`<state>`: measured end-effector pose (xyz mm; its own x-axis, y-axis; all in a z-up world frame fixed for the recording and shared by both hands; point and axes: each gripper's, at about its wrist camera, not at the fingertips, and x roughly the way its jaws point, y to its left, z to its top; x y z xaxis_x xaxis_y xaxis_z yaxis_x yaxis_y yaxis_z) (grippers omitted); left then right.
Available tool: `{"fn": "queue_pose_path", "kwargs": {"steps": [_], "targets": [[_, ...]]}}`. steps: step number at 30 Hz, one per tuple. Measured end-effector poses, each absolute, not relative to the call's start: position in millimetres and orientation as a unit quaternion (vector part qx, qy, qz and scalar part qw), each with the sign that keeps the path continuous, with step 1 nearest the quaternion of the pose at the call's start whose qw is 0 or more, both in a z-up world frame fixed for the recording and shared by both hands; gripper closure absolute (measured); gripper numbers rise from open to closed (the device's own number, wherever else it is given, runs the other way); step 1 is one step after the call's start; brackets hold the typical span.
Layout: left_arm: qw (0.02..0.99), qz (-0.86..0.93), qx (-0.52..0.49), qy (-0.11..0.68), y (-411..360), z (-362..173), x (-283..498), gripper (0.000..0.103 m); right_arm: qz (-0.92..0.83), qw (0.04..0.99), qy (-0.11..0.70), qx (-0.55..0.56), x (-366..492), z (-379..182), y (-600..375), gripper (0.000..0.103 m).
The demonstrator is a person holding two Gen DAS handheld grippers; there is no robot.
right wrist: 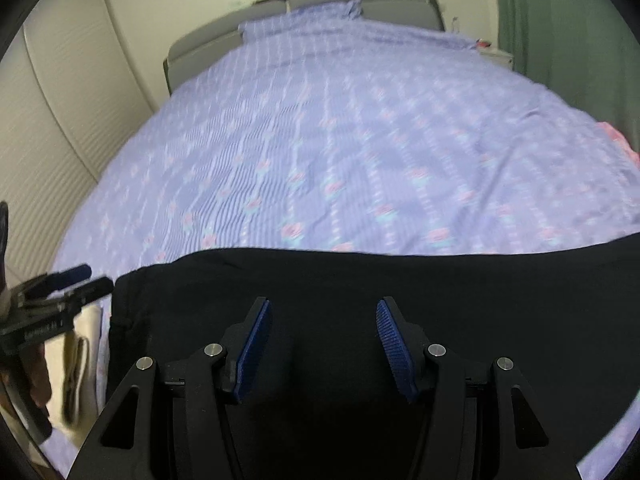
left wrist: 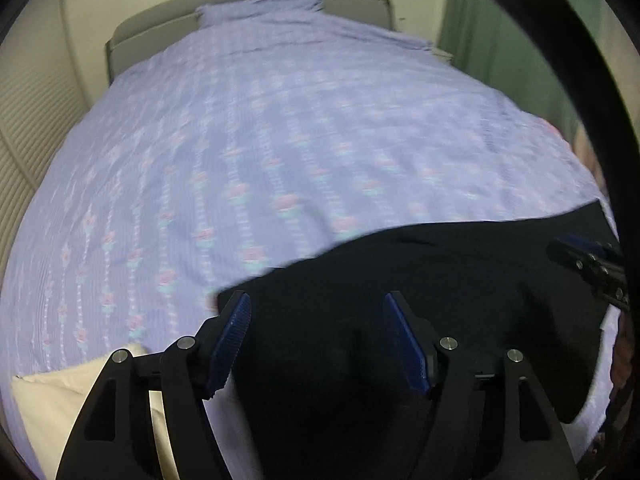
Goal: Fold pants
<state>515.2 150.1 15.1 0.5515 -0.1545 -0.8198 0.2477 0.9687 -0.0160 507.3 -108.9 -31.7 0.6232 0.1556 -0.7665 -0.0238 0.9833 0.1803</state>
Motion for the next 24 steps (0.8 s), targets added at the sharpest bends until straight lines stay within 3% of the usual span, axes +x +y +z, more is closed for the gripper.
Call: {"fn": "queue_pose_path", "kwargs": {"steps": [10,24], "targets": [[0.865,-0.208,0.09,0.447,-30.4,30.7,468.7,0.034,-0.005,0.911,0.403,0.086,438.4,4.2,-251.5,0.047],[0.822,-0.349,0.15,0.424,-306.5,40.4,484.3,0.034,-0.134,0.899,0.384,0.162,371.9,-2.2,-512.7,0.047]]}}
